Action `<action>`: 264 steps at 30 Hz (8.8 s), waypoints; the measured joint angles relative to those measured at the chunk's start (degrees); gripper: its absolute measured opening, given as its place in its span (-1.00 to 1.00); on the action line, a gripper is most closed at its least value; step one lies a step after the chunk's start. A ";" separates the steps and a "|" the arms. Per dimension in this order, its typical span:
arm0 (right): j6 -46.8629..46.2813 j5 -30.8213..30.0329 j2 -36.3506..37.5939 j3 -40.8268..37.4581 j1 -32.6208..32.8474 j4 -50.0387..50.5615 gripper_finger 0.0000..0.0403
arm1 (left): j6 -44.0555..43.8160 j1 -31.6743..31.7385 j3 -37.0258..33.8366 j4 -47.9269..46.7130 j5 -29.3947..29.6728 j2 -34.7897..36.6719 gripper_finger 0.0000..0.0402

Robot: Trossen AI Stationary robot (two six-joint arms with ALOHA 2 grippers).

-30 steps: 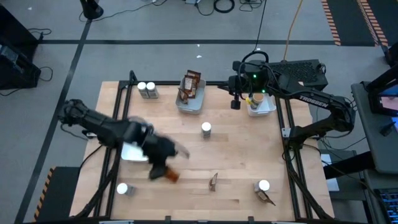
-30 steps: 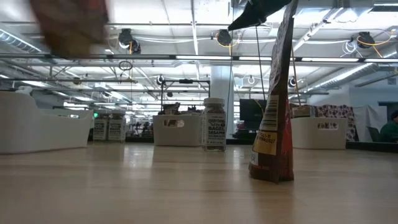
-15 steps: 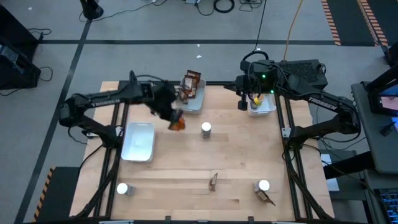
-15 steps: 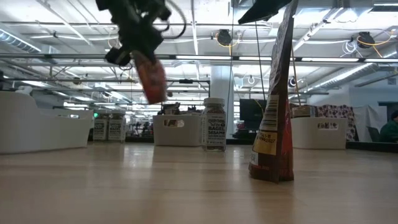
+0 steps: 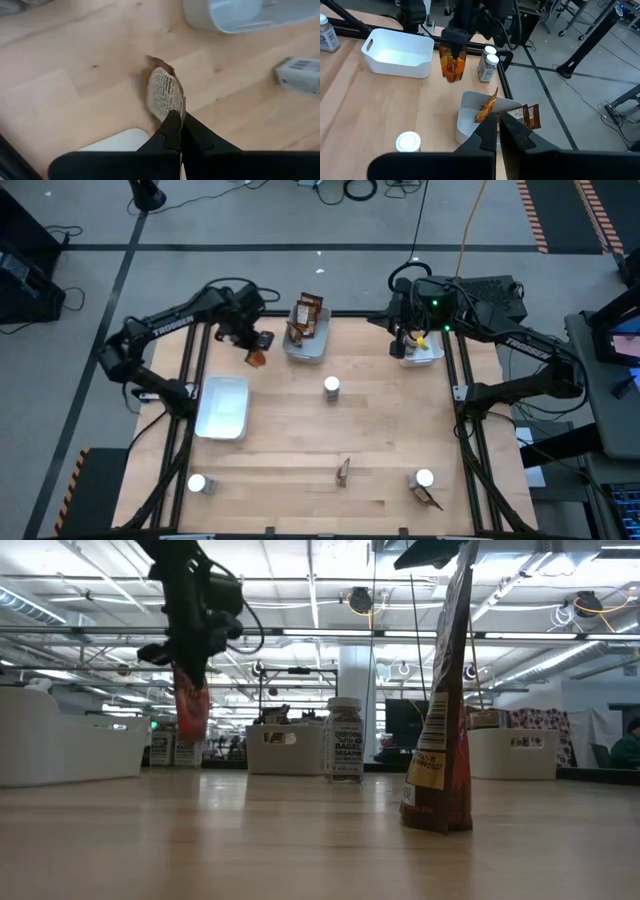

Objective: Sort spices by type
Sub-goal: Put the orange spice pack into the gray bin

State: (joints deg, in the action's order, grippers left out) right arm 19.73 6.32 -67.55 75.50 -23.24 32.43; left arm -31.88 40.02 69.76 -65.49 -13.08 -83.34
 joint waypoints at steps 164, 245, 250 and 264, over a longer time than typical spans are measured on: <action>-2.58 -0.25 -0.07 0.00 0.31 2.50 -1.00 | 113.17 -21.67 -0.31 -3.46 22.53 -6.74 -0.96; -2.56 -0.25 -0.07 0.02 0.31 3.98 -1.00 | 48.67 -11.96 21.59 3.44 18.80 -16.55 -1.00; -2.56 -0.25 -0.07 0.02 0.31 4.41 -1.00 | 48.71 -10.74 21.59 2.40 19.74 -18.20 -1.00; -1.35 -0.25 -0.07 0.02 0.32 4.52 -1.00 | 51.23 -9.20 21.59 0.82 20.16 -19.68 -1.00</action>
State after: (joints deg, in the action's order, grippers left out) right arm 18.37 6.07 -67.61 75.53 -22.92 36.96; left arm 19.35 30.82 91.35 -64.68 7.07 -103.03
